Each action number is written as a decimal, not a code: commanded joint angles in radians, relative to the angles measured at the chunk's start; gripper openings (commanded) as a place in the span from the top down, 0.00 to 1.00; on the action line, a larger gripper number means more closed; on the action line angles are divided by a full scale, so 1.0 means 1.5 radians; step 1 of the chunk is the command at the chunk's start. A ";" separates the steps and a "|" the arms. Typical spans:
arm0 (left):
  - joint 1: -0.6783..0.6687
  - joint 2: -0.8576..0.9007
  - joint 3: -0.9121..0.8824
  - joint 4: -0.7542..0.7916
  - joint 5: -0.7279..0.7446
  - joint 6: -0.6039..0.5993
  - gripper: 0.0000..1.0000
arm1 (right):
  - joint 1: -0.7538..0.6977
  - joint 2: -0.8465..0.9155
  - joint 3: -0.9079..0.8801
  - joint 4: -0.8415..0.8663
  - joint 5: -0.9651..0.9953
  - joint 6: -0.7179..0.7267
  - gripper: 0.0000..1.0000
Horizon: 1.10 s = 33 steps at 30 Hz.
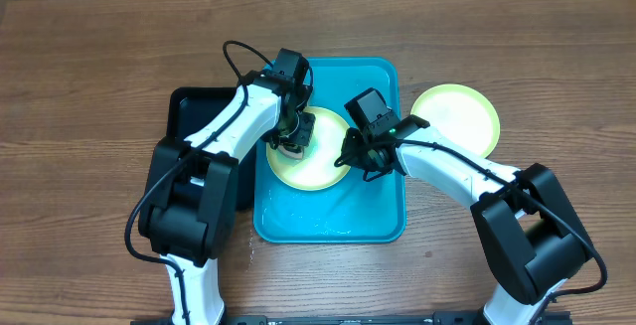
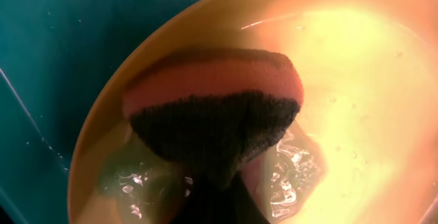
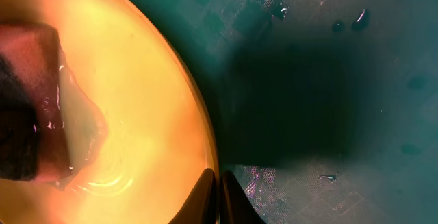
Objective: Clean dirty plates on tray and stack at the side
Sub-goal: 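Continue wiping the plate in circles with the left-held sponge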
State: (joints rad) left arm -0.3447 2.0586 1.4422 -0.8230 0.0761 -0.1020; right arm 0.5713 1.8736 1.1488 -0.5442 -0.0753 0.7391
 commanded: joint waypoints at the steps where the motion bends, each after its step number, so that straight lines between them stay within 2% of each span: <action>1: 0.005 0.050 -0.004 -0.015 0.048 0.009 0.96 | 0.005 0.002 -0.007 0.001 -0.004 -0.004 0.96; 9: 0.026 0.020 0.045 -0.071 0.226 0.051 0.96 | 0.005 0.002 -0.007 0.001 -0.004 -0.004 0.96; 14: 0.056 -0.011 0.142 -0.135 0.263 0.051 0.96 | 0.005 0.002 -0.007 0.001 -0.004 -0.004 0.96; 20: 0.058 -0.041 0.168 -0.157 0.187 0.048 0.96 | 0.005 0.002 -0.007 0.001 -0.004 -0.004 0.96; 25: 0.046 -0.037 0.131 -0.160 0.086 0.030 0.96 | 0.005 0.002 -0.007 0.004 -0.004 -0.005 0.96; 31: 0.039 -0.037 0.020 -0.069 0.038 0.000 0.96 | 0.005 0.002 -0.007 0.005 -0.004 -0.004 0.96; 33: 0.039 -0.037 -0.015 -0.041 -0.003 -0.043 0.96 | 0.005 0.002 -0.007 0.005 -0.004 -0.004 0.96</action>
State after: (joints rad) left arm -0.2821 2.0212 1.4998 -0.9260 0.1787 -0.0788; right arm 0.5713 1.8740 1.1477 -0.5419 -0.0753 0.7368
